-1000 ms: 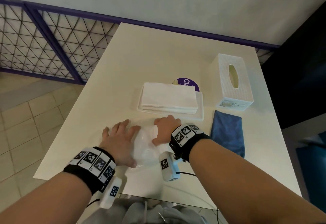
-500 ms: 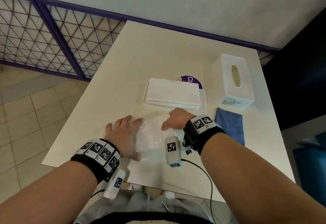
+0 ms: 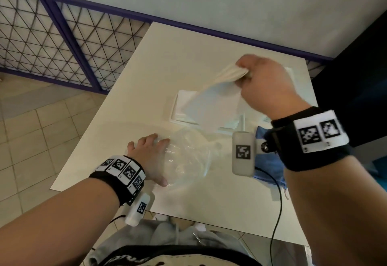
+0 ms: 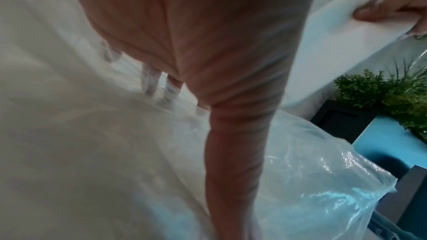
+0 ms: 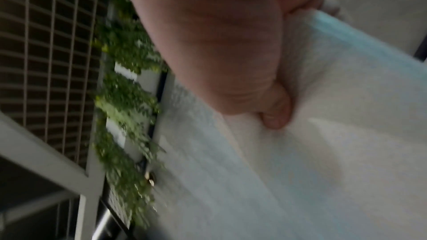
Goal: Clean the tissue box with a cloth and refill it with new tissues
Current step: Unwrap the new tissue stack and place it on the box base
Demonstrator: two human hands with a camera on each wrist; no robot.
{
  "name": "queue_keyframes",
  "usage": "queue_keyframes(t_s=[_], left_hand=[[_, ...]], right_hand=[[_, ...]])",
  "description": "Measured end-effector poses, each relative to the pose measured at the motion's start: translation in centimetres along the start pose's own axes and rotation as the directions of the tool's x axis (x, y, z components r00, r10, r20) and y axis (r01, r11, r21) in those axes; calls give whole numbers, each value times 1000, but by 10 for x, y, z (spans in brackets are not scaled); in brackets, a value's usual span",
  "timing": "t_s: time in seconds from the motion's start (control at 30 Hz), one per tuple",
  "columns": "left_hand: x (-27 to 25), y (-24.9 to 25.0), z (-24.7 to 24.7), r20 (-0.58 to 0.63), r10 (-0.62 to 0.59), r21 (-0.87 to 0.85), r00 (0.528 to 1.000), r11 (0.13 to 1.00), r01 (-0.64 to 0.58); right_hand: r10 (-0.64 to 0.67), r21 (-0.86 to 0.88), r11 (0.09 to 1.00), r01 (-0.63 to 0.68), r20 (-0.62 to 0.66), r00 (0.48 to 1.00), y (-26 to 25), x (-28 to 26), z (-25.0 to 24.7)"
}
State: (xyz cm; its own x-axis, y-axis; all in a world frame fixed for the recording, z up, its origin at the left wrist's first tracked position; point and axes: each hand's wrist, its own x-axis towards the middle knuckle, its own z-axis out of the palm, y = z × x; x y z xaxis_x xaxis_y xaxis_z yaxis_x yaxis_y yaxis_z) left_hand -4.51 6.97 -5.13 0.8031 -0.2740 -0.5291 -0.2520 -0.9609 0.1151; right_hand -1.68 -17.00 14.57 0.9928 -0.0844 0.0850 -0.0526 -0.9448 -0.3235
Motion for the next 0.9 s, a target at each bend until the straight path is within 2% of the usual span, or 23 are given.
queue_keyframes(t_s=[0.07, 0.13, 0.17, 0.2, 0.23, 0.27, 0.3, 0.33, 0.37, 0.4, 0.43, 0.47, 0.5, 0.57, 0.67, 0.77, 0.83, 0.9], left_hand=[[-1, 0, -1, -18, 7, 0, 1000, 1000, -7], [-3, -2, -4, -36, 49, -62, 998, 997, -51], [-3, -3, -6, -65, 92, -166, 994, 981, -102], [-6, -5, -11, -126, 138, -334, 982, 927, -173], [-8, -6, -15, -203, 158, -536, 966, 808, -245], [-12, -9, -19, -252, 141, -739, 957, 610, -285], [-16, -12, -23, -277, 109, -889, 955, 349, -298], [-21, -16, -27, -290, 79, -951, 954, 86, -296], [-26, -23, -33, -297, 62, -950, 953, -117, -288], [-32, -31, -39, -315, 84, -928, 945, -237, -288], [-37, -38, -44, -345, 113, -907, 932, -295, -300], [-42, -44, -50, -371, 127, -899, 920, -300, -321], [-44, -49, -53, -379, 107, -902, 919, -266, -341], [-44, -50, -51, -363, -16, -922, 932, -142, -361], [-37, -46, -31, -348, -185, -937, 919, 28, -349], [-31, -42, -8, -353, -227, -933, 908, 156, -324], [-28, -36, 2, -348, -261, -935, 900, 169, -312], [-28, -29, 5, -357, -293, -932, 887, 170, -319]], right_hand=[[-5, 161, 987, 26, -127, 992, -2, -1, -15], [15, 386, 920, 61, -190, 982, -5, -4, -12], [40, 506, 861, 59, -184, 982, -7, -5, -2], [70, 623, 781, 37, -146, 987, -7, -7, 10], [101, 734, 679, -10, -80, 992, -6, -10, 27], [122, 829, 555, -63, -6, 993, -2, -13, 46], [142, 886, 449, -115, 57, 988, 1, -17, 63], [158, 909, 384, -160, 106, 982, 4, -22, 79], [170, 916, 354, -190, 137, 976, 6, -26, 93], [182, 915, 347, -207, 151, 972, 7, -31, 104], [185, 914, 348, -211, 153, 971, 8, -36, 111], [181, 911, 359, -203, 146, 973, 9, -39, 117], [172, 905, 378, -194, 137, 975, 9, -42, 122], [136, 900, 388, -197, 155, 978, 9, -49, 131], [76, 890, 366, -273, 263, 962, 15, -61, 149], [91, 821, 470, -324, 320, 943, 19, -71, 166], [120, 772, 538, -337, 325, 938, 21, -72, 174], [147, 749, 571, -337, 311, 939, 20, -70, 177]])
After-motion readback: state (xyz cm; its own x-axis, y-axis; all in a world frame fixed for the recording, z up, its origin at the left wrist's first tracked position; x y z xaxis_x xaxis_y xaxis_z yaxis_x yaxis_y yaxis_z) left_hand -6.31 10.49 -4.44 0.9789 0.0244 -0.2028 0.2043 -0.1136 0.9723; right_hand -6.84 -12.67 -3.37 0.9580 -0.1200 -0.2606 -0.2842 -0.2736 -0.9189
